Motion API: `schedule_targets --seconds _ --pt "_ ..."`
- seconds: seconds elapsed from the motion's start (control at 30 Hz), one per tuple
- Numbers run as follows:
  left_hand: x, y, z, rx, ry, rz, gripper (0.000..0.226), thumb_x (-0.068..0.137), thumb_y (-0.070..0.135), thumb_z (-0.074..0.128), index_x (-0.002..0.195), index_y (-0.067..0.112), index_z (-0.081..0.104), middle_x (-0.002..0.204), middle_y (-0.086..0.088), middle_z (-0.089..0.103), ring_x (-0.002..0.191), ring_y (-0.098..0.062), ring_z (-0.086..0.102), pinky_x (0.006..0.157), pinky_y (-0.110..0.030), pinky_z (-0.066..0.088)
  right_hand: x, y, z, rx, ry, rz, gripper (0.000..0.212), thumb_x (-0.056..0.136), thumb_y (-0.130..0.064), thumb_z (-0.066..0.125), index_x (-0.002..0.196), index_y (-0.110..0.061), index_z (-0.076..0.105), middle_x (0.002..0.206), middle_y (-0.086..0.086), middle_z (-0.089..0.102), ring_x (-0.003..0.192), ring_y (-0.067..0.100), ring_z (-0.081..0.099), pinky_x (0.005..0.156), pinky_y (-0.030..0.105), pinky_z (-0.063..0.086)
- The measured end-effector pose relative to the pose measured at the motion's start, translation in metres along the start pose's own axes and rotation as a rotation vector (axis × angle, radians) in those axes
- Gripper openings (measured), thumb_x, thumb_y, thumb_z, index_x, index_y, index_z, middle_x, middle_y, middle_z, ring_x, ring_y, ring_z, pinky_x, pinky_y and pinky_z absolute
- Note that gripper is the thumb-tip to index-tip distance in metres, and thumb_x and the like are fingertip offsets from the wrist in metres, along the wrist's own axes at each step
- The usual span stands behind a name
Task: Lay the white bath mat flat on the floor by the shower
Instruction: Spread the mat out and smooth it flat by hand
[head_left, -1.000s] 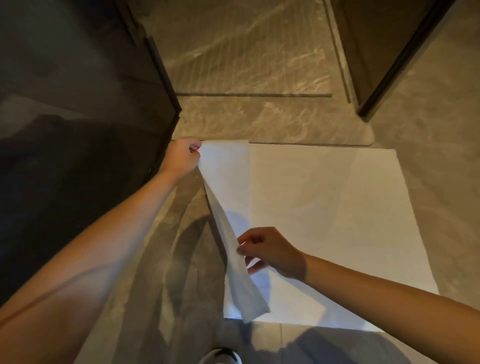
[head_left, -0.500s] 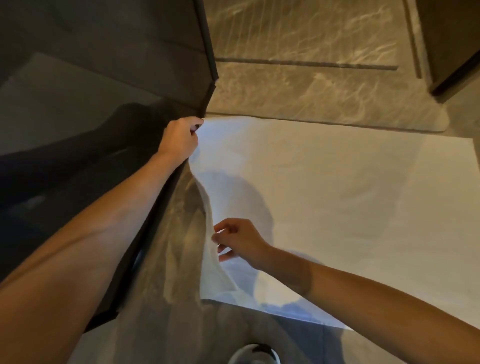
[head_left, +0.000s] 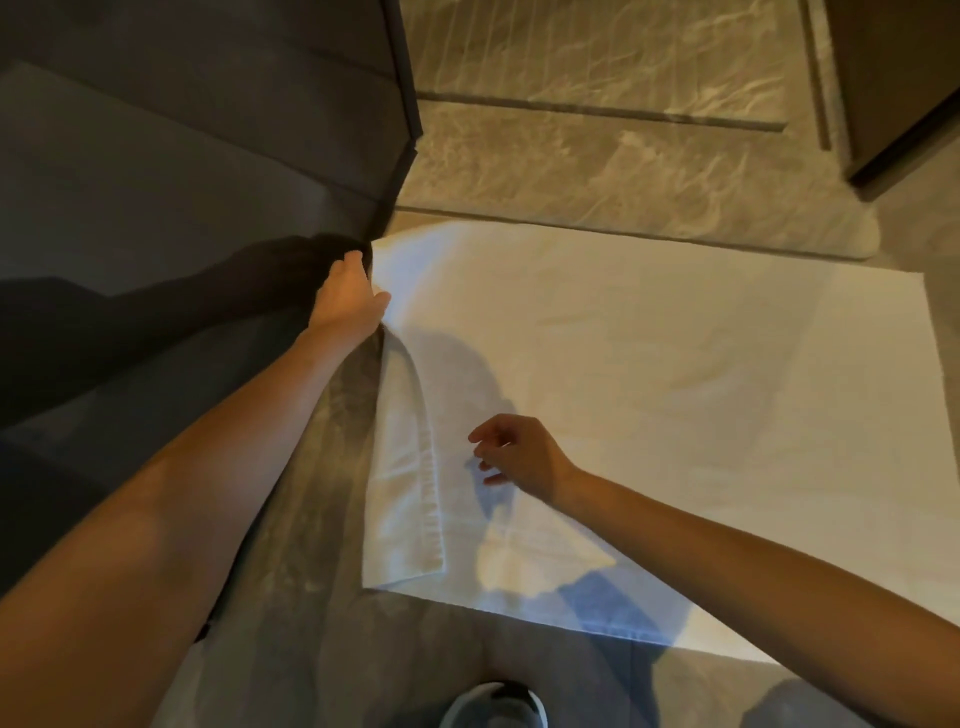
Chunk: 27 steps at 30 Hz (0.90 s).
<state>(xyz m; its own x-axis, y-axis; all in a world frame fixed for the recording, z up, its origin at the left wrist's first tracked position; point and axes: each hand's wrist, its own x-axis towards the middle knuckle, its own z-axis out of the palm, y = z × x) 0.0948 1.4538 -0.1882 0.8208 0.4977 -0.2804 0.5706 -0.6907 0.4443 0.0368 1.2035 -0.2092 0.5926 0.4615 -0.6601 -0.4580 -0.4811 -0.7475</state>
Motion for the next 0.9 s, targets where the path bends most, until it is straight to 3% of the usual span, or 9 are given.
schedule_targets --seconds 0.1,0.17,0.27,0.4,0.47,0.53,0.63,0.8,0.9 --pt "-0.011 0.001 0.001 -0.017 0.027 0.044 0.069 0.087 0.019 0.062 0.144 0.011 0.024 0.146 -0.014 0.030 0.133 -0.032 0.033 0.106 -0.045 0.033 -0.004 0.002 -0.018 -0.219 0.047 -0.120 0.020 0.082 -0.001 0.052 0.089 -0.014 0.065 0.082 0.009 0.065 0.077 0.028 0.066 0.068 0.033 0.055" --pt "-0.025 -0.001 0.003 0.026 0.043 0.137 0.067 0.087 0.021 0.062 0.143 0.012 0.025 0.146 -0.011 0.029 0.134 -0.029 0.028 0.108 -0.043 0.030 -0.010 0.005 -0.031 -0.393 0.055 -0.196 0.020 0.079 -0.009 0.057 0.096 -0.014 0.066 0.096 0.006 0.065 0.088 0.025 0.064 0.071 0.027 0.047" --pt "-0.056 -0.010 0.016 0.096 0.042 0.288 0.061 0.088 0.026 0.061 0.139 0.012 0.032 0.142 -0.010 0.036 0.133 -0.028 0.030 0.107 -0.043 0.032 -0.014 0.015 -0.045 -0.621 0.050 -0.348 0.029 0.085 -0.011 0.055 0.112 -0.009 0.062 0.116 0.014 0.061 0.105 0.028 0.057 0.086 0.030 0.044" --pt "-0.120 -0.031 0.051 0.217 -0.098 0.464 0.058 0.087 0.031 0.060 0.137 0.010 0.038 0.141 -0.012 0.042 0.132 -0.028 0.035 0.108 -0.041 0.033 -0.023 0.035 -0.046 -0.920 0.009 -0.468 0.042 0.086 -0.029 0.050 0.120 -0.005 0.058 0.127 0.020 0.055 0.119 0.036 0.049 0.096 0.038 0.038" --pt "-0.157 -0.047 0.068 0.256 -0.161 0.537 0.060 0.084 0.033 0.065 0.135 0.011 0.041 0.140 -0.011 0.044 0.131 -0.027 0.039 0.106 -0.040 0.037 -0.025 0.047 -0.039 -1.012 -0.014 -0.512 0.046 0.079 -0.026 0.051 0.117 -0.002 0.060 0.126 0.027 0.054 0.113 0.043 0.053 0.092 0.047 0.046" --pt "-0.187 -0.062 0.081 0.251 -0.200 0.556 0.065 0.078 0.037 0.071 0.132 0.012 0.044 0.138 -0.010 0.046 0.128 -0.026 0.043 0.103 -0.037 0.039 -0.021 0.059 -0.033 -1.029 -0.062 -0.543 0.043 0.078 -0.028 0.049 0.108 -0.001 0.065 0.116 0.031 0.059 0.100 0.048 0.061 0.078 0.053 0.053" --pt "-0.215 -0.078 0.091 0.224 -0.206 0.489 0.071 0.067 0.042 0.079 0.126 0.014 0.050 0.133 -0.007 0.051 0.123 -0.024 0.047 0.099 -0.031 0.038 -0.017 0.060 -0.020 -0.998 -0.017 -0.599 0.038 0.076 -0.018 0.053 0.107 0.000 0.065 0.113 0.033 0.059 0.100 0.050 0.060 0.079 0.055 0.050" --pt "-0.225 -0.096 0.096 0.173 -0.157 0.472 0.069 0.061 0.046 0.081 0.118 0.015 0.056 0.121 -0.008 0.058 0.112 -0.026 0.054 0.095 -0.039 0.046 0.004 0.059 0.009 -0.964 -0.015 -0.713 0.036 0.077 -0.016 0.054 0.107 0.000 0.065 0.106 0.029 0.062 0.095 0.045 0.061 0.077 0.048 0.052" --pt "-0.226 -0.100 0.099 0.224 -0.199 0.477 0.073 0.059 0.050 0.079 0.120 0.018 0.053 0.123 -0.005 0.055 0.114 -0.024 0.051 0.095 -0.040 0.045 0.017 0.055 0.023 -0.936 -0.003 -0.701 0.036 0.073 -0.015 0.054 0.104 0.000 0.067 0.092 0.026 0.062 0.078 0.043 0.061 0.067 0.044 0.052"
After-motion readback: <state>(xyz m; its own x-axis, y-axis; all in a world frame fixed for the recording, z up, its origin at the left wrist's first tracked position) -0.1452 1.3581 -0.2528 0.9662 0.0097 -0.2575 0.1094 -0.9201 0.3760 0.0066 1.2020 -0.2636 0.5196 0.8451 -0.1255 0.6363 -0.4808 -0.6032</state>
